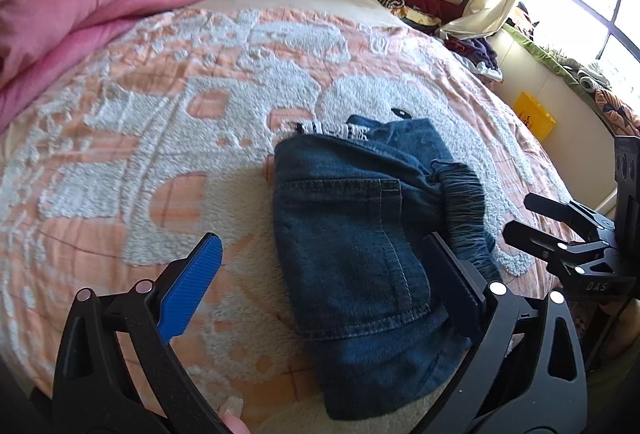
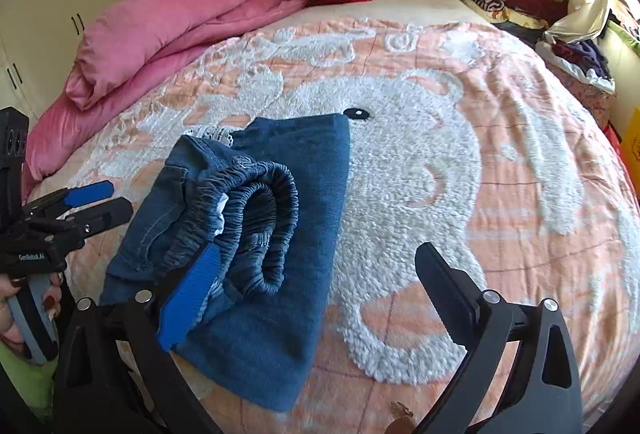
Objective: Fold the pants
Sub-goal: 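Grip the folded waistband end with both tools and lift it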
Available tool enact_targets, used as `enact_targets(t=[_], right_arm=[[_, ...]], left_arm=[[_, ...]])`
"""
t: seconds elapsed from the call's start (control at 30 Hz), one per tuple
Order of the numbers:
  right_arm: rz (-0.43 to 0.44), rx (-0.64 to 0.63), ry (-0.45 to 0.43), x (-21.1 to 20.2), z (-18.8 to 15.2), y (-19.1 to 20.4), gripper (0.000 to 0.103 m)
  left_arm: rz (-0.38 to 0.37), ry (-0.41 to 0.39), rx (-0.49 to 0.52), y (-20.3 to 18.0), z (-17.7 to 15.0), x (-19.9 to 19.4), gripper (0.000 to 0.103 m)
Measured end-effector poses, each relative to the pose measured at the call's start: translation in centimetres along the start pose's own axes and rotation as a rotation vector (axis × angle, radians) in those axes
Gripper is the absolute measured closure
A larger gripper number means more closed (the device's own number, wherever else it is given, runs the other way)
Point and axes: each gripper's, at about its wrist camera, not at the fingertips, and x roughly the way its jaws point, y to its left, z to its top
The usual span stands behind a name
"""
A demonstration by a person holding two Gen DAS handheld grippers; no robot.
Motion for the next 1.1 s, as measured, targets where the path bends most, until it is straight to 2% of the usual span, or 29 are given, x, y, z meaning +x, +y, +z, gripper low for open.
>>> enact_targets(t=[0.07, 0.27, 0.33, 0.47, 0.53, 0.67, 0.77, 0.87, 0.9, 0.93, 1.1], right_arm=[[0.002, -0.001, 0.021, 0.9, 0.1, 0.0, 0.016], [0.047, 0.025, 0.068, 3.1, 0.3, -0.4, 0.026], [0.071, 0.034, 0.082, 3.6, 0.3, -0.4, 0.028], [0.089, 0.048, 0.098, 4.2, 0.1, -0.6, 0.028], [0.105, 0.056, 0.102, 4.3, 0.0, -0.8, 0.028], [0.125, 0.053, 0.105, 4.7, 0.1, -0.8, 0.03], [0.15, 0.048, 0.106, 4.9, 0.1, -0.7, 0.04], [0.186, 0.04, 0.107, 5.2, 0.1, -0.2, 0.058], [0.19, 0.033, 0.104, 5.1, 0.1, 0.1, 0.067], [0.198, 0.016, 0.103, 4.9, 0.2, 0.5, 0.071], [0.195, -0.031, 0.074, 3.7, 1.3, 2.0, 0.077]], left_arm=[[-0.001, 0.01, -0.009, 0.1, -0.1, 0.6, 0.01], [0.001, 0.026, -0.008, 0.2, -0.3, 2.1, 0.01], [-0.006, 0.035, -0.01, 0.2, -0.3, 2.6, 0.018], [-0.021, 0.054, -0.007, -0.1, -0.4, 3.6, 0.022], [-0.037, 0.059, -0.007, -0.3, -0.4, 3.9, 0.033], [-0.032, 0.062, -0.01, -0.6, -0.4, 4.5, 0.035], [-0.032, 0.063, -0.006, -0.9, -0.4, 4.6, 0.042], [-0.03, 0.058, 0.002, -1.2, -0.4, 4.4, 0.053], [-0.033, 0.054, 0.003, -1.3, -0.3, 4.2, 0.059], [-0.034, 0.05, 0.007, -1.4, -0.2, 4.1, 0.066], [-0.052, 0.034, 0.015, -1.5, 0.9, 3.1, 0.074]])
